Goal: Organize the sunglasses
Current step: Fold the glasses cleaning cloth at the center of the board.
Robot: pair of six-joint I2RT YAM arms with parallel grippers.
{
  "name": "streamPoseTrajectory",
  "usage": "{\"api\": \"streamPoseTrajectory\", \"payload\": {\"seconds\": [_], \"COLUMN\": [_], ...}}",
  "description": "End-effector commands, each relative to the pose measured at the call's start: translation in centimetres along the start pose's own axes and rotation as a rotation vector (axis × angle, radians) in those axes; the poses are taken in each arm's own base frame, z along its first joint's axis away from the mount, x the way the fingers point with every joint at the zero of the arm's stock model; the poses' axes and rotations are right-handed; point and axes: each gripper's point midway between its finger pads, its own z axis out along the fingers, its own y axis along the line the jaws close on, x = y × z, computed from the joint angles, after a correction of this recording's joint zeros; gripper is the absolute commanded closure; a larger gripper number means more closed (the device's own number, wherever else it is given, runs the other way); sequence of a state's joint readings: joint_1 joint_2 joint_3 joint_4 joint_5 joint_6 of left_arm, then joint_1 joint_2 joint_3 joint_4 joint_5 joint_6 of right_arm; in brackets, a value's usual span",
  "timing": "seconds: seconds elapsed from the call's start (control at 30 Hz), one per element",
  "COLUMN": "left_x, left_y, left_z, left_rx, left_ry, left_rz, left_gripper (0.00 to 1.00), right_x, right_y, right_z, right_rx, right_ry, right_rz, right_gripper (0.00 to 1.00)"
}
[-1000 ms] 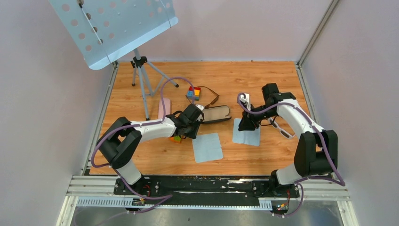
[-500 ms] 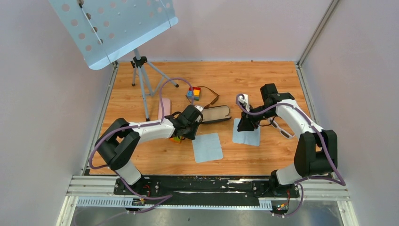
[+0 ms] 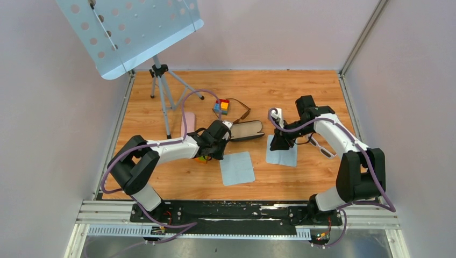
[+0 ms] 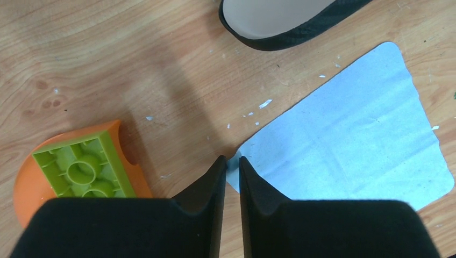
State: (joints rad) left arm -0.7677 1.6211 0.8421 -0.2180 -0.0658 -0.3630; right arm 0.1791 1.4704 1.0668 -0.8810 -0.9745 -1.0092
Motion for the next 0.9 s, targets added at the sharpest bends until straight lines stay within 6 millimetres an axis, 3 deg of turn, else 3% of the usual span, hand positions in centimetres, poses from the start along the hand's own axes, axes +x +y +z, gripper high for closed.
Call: {"api": "streamPoseTrajectory", "payload": {"seconds": [0.0, 0.2, 0.37, 0.57, 0.87], "left_x": [3.6, 3.6, 3.0, 2.9, 1.9], "left_y": [0.2, 0.1, 0.6, 0.4, 0.5], "left_z": [0.6, 0.3, -0.1, 0.1, -0.5], "left_rx": [0.02, 0.022, -0.001, 0.012, 0.0], "left_ry": [0.122, 0.119, 0.084, 0.09, 0.046], "left_rz": [0.01, 0.009, 0.023, 0.031, 0.015], "left_gripper": [0.83, 0.93, 0.99, 1.0, 1.0], "right_x": [-0.2, 0.1, 1.0, 1.0, 0.2], "right_y": [0.9, 0.7, 0.6, -1.3, -3.5], "right_z": [0.3, 0.8, 3.3, 7.0, 10.0], "right_rx": [-0.015, -0.024, -0.057, -0.102, -0.115], "right_ry": [-0.003, 0.008, 0.078, 0.147, 0.169], "right_rz": [-0.01, -0.017, -0.165, -0.327, -0.484], "right_gripper": [0.71, 0.71, 0.72, 0.72, 0.68]}}
